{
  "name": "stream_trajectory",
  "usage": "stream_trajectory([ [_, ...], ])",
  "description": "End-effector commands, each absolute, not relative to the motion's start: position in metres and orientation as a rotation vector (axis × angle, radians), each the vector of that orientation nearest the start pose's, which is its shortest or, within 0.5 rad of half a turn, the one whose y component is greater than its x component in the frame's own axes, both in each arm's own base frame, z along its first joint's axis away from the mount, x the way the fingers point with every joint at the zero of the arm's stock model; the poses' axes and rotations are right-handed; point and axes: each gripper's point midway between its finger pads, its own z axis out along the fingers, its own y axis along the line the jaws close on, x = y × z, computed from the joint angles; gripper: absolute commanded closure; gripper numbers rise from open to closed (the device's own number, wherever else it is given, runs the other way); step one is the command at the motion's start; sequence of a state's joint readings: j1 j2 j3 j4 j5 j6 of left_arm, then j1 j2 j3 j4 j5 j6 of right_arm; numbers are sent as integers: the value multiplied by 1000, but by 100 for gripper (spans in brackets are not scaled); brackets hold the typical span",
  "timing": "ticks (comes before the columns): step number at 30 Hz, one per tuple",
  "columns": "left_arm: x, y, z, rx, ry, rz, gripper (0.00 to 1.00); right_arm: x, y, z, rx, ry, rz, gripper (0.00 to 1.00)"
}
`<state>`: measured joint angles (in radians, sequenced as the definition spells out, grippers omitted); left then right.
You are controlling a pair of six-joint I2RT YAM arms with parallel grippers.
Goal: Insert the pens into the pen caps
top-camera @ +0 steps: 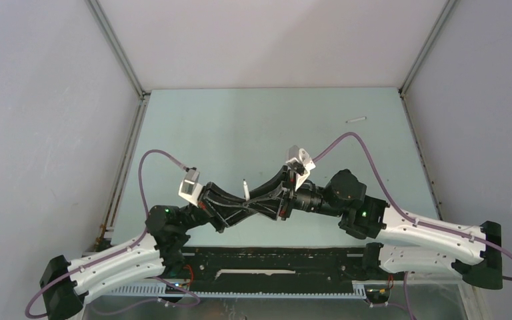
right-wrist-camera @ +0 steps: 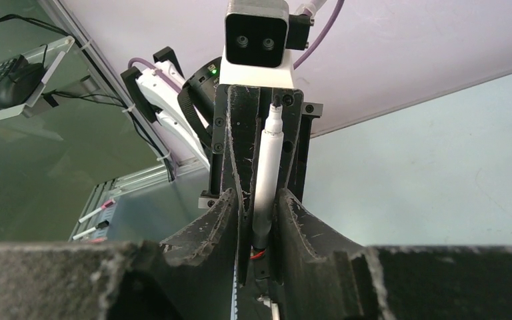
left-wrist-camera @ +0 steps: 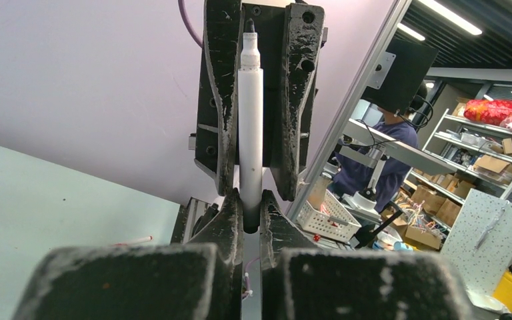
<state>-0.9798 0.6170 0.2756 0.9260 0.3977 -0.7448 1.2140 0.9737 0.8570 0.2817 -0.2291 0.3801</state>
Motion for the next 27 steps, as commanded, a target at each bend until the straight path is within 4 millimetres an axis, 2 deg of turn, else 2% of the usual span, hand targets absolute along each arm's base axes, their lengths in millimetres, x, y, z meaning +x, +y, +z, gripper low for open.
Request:
stream_trajectory([
  [1, 62, -267, 340, 556, 1046, -1766, 100, 77, 363, 393, -800, 1270, 1455, 70],
  [9, 61, -266, 343, 549, 1029, -1781, 100, 77, 366, 389, -809, 1277, 1451, 79],
  [13, 62, -268, 340, 551, 1038, -1781, 100, 75, 368, 391, -811, 1263, 1463, 87],
  [16, 62, -268, 340, 551, 1036, -1779, 100, 75, 369, 393, -810, 1258, 1467, 99],
  [21, 64, -269, 338, 548, 1044, -1772, 99, 75, 370, 393, -807, 1259, 1466, 100],
  [23, 67, -269, 335, 537, 1061, -1761, 89, 78, 369, 391, -797, 1272, 1448, 100],
  [25, 70, -271, 330, 530, 1087, -1744, 67, 82, 367, 389, -787, 1286, 1423, 100],
  [27, 72, -271, 325, 530, 1109, -1723, 40, 87, 362, 386, -776, 1309, 1385, 100],
])
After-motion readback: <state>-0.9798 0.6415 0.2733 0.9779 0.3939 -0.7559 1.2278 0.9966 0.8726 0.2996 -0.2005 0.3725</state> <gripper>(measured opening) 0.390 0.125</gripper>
